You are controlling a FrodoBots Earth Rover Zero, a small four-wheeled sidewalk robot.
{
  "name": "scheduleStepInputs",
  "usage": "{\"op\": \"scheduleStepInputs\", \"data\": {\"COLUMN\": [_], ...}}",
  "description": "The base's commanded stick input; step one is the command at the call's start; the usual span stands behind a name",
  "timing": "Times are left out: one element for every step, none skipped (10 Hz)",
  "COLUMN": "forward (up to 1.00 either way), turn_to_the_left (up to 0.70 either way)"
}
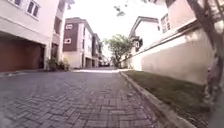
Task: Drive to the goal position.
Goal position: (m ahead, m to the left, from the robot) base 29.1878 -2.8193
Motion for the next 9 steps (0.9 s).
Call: {"op": "scheduleStepInputs", "data": {"forward": [0.7,0.7,0.7,0.7,0.7,0.7,0.7,0.7,0.7], "turn_to_the_left": [0.0,0.0,0.0,0.0,0.0,0.0,0.0,0.0,0.0]}}
